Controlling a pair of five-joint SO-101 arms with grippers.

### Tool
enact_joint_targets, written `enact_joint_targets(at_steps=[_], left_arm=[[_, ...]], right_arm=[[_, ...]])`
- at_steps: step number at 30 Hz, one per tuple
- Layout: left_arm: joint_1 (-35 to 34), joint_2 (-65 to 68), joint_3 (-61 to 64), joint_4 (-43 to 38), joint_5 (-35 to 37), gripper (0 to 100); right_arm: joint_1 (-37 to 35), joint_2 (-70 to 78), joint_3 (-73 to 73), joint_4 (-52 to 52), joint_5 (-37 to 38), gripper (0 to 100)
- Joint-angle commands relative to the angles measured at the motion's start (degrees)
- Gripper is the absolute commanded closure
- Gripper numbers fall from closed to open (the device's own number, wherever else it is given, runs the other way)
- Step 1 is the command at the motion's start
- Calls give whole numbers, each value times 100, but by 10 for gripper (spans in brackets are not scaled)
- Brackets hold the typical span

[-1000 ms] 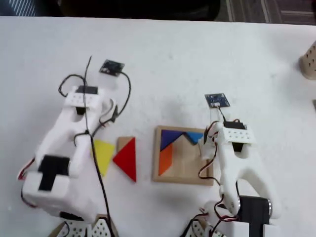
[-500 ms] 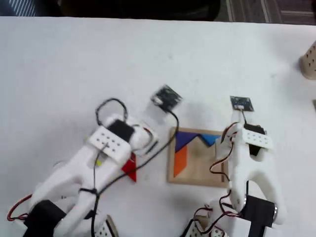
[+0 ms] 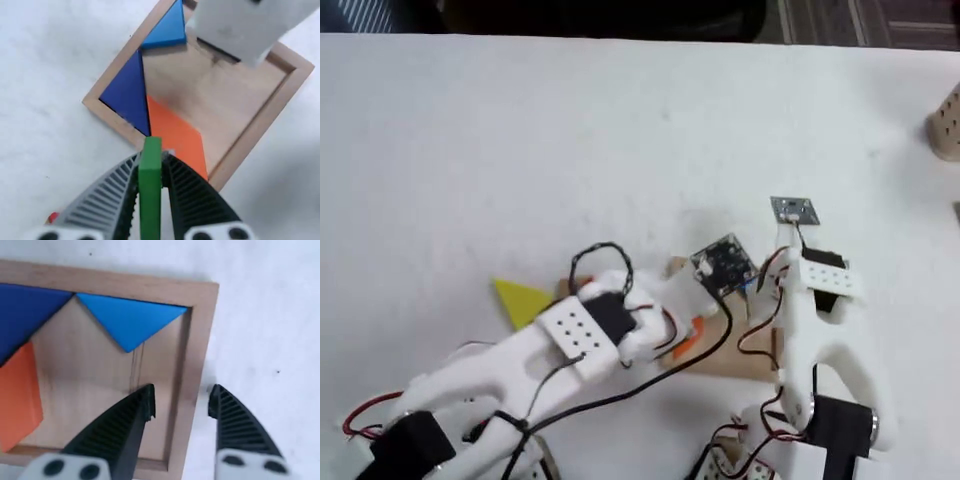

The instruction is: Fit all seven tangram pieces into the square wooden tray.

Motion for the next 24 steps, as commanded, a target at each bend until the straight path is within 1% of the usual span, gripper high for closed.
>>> enact_joint_targets(at_steps=[1, 5, 7, 10, 12, 14, 18, 24], left_arm=[[-4, -259, 246, -501, -26, 978], [-286, -268, 229, -580, -26, 978], [-321, -233, 97, -589, -26, 978], [-242, -224, -53, -589, -18, 978], [-119, -215, -141, -589, -18, 978], [31, -198, -185, -624, -18, 977], [207, 259, -554, -668, -18, 976], [224, 1974, -1916, -466, -18, 976]], right_arm=[[-40, -655, -299, 233, -290, 773], [347, -1560, 79, 558, -316, 773], [655, -2044, 413, 602, -308, 777], [1305, -2545, 835, 505, -246, 802], [1754, -2668, 1037, 391, -9, 811], [1965, -2615, 1143, 374, 246, 811], [1982, -2273, 1231, 110, 440, 811], [1692, -1675, 1055, 57, 484, 811]])
